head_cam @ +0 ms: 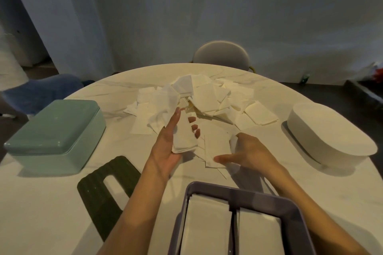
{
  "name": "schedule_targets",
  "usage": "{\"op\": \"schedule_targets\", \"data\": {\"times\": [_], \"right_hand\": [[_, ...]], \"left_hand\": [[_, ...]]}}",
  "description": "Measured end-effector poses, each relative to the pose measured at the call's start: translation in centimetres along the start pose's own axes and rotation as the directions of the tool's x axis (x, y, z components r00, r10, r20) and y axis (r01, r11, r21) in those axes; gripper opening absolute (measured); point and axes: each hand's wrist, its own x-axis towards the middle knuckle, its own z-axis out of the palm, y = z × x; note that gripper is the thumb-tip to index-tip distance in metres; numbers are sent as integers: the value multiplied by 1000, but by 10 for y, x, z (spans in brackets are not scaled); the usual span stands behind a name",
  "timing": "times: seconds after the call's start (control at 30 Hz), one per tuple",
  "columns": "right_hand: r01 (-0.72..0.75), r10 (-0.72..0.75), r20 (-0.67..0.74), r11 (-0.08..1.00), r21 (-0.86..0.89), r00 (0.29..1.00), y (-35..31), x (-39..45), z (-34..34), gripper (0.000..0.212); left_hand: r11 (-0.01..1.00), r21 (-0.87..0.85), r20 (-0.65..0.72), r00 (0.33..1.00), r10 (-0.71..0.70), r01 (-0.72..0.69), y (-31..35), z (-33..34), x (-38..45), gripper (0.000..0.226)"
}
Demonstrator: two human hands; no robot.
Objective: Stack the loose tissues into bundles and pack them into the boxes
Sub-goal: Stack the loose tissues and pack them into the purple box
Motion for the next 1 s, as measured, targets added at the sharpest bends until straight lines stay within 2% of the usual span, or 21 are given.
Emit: {"op": "schedule_targets", "data": {"times": [0.07,0.17,0.27,0.37,0.47,0.6,0.7,0.8,0.83,0.9,0.93,1.0], "right_hand": [[58,-57,-21,997,56,998,0,-3,0,57],[126,-108,-93,968,218,990,2,-7,-3,55],[191,-126,-179,888,418,976,5,-9,-9,38],[264,-111,-312,822,505,944,13,-8,-18,27],[331,-112,-374,734,593,920,19,-6,-28,20],[323,-129,-314,624,712,941,22,-7,-37,28],[305,-208,-227,531,791,951,23,-12,-44,20],[271,-315,-157,360,893,936,22,-20,-53,17],[261,-348,-143,321,910,927,24,-21,-54,25],[276,-434,-104,357,892,895,23,-24,-57,48],[288,-453,-91,389,875,887,21,-26,-56,45],[298,-417,-95,453,840,904,16,-28,-51,25]], "left_hand": [[1000,19,-7,1000,12,-12,1,-2,0,53],[994,97,-61,997,54,-48,2,-1,-1,47],[979,196,-127,989,80,-54,1,-2,-1,58],[968,250,-169,983,79,-35,1,-5,1,64],[960,279,-190,979,74,-19,1,-3,1,64],[950,311,-225,973,57,16,-3,-3,4,62],[946,319,-237,971,22,57,-3,0,3,57],[932,272,-257,951,-170,240,-3,9,0,57],[909,261,-262,930,-256,324,-4,13,-2,59],[888,219,-222,906,-359,405,-9,21,-7,59],[899,189,-172,914,-367,396,-12,27,-10,55],[927,172,-90,943,-321,332,-21,36,-15,43]]}}
